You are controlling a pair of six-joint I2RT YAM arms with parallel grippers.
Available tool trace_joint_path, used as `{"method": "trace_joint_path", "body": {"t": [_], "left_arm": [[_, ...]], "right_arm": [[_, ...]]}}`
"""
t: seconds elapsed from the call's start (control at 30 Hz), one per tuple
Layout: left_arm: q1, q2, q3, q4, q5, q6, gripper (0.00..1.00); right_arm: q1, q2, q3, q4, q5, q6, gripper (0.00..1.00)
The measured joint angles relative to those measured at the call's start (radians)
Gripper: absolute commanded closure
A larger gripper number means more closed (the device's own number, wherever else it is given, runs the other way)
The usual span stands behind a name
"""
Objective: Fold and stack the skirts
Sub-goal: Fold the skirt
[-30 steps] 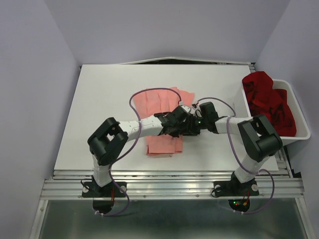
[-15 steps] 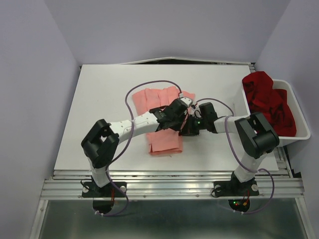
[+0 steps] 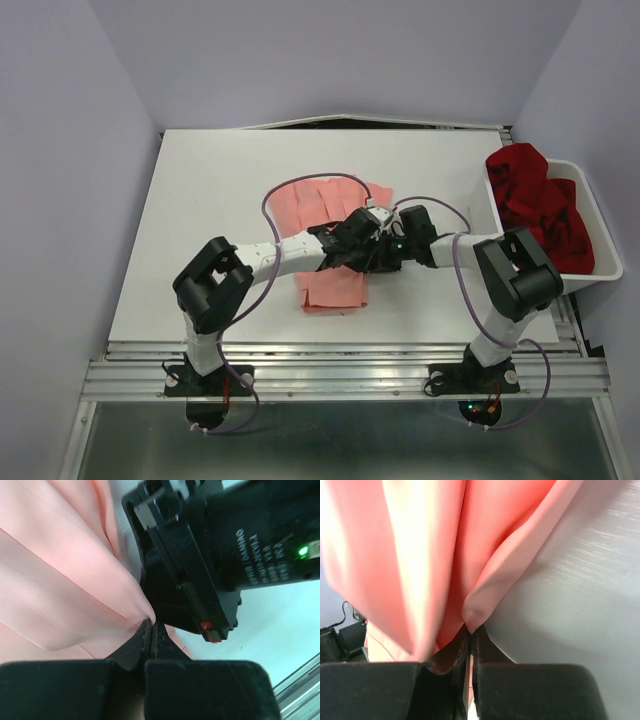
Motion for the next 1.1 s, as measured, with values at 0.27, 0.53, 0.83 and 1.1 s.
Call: {"method": "trace_joint_path", "body": {"t": [0.27,0.53,0.83,1.1], "left_arm": [[0.042,0.014,-0.104,0.137,0.107,-0.017,0.98],[0.113,0.046,-0.162,0.238,0.219,-0.083,0.97],[0.138,0.048,-0.227,0.34,0.296,-0.158,0.96],[0.149,0.043,-0.272,0.416,0.322,-0.193,0.92]], "right_arm": [[0.0,-0.029,0.026,-0.107,0.055,-0.021,0.69],[-0.001,-0.097,0.139,-0.343,0.274,-0.106,0.61],[-0.001,-0.165,0.274,-0.41,0.477,-0.141,0.62],[-0.015,0.053,0.478,-0.317,0.526,-0.129,0.64]]}}
